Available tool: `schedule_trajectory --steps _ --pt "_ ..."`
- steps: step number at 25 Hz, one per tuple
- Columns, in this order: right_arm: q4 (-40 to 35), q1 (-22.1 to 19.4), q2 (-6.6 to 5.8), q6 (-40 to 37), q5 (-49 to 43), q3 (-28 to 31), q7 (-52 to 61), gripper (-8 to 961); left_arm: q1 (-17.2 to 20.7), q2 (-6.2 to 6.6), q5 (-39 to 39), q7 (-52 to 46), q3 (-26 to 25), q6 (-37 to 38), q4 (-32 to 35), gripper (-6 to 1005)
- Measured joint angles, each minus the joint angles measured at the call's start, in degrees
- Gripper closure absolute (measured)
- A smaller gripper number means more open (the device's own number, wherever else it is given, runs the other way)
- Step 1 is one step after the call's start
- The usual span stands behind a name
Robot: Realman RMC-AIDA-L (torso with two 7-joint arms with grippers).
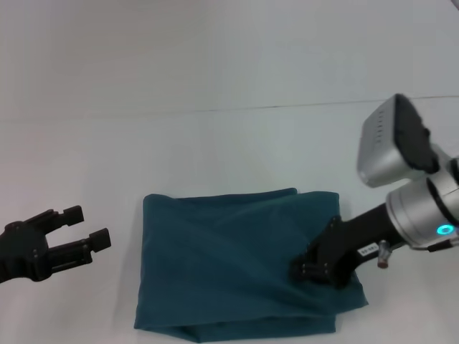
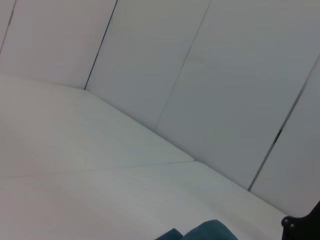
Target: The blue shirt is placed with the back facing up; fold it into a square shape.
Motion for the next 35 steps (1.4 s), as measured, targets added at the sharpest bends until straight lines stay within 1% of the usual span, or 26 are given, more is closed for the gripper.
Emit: schedule_trajectory --steps 4,8,10,13,14,18,25,27,30,35 --pt "2.38 1.96 0.04 1.15 -4.59 -2.01 2.79 868 0.02 0.0 0.0 0.17 -0.03 -0.02 -0.11 62" --pt "2.11 1.84 0.11 1.32 -4.41 -2.04 2.81 926 -0.03 0.01 0.0 0.12 -0.03 -0.03 -0.13 62" --pt "0.82 1.22 0.12 1.47 -3.46 -1.76 2.61 955 -0.08 0.01 0.0 0.08 -0.04 -0.03 -0.13 62" --pt "-3.1 -0.29 0.09 0.84 -0.76 -1.53 2.44 954 -0.07 0.0 0.0 0.08 -0.03 -0.02 -0.13 62" --pt "-6.1 -1.23 0.04 -0.19 1.54 -1.29 2.43 954 -0.03 0.0 0.0 0.07 -0.03 -0.02 -0.13 62" --pt "-7.39 -1.4 0.03 -0.53 2.99 -1.4 2.44 953 0.02 0.0 -0.01 0.11 -0.02 0.02 -0.07 62" --pt "4.12 3.01 0.11 6.29 1.89 -7.91 2.82 952 0.04 0.0 -0.01 0.36 -0.02 0.14 -0.13 62" --pt "6.52 4.12 0.07 7.73 1.24 -8.9 3.22 952 0.04 0.0 -0.02 0.38 -0.02 0.2 -0.13 62" --pt "7.54 4.77 0.1 9.11 -0.01 -9.15 4.4 951 0.04 0.0 -0.02 0.39 -0.02 0.27 -0.14 62" --pt "7.35 4.58 0.1 9.29 -0.15 -9.0 4.98 951 0.29 0.0 -0.02 0.43 0.12 0.08 -0.3 62"
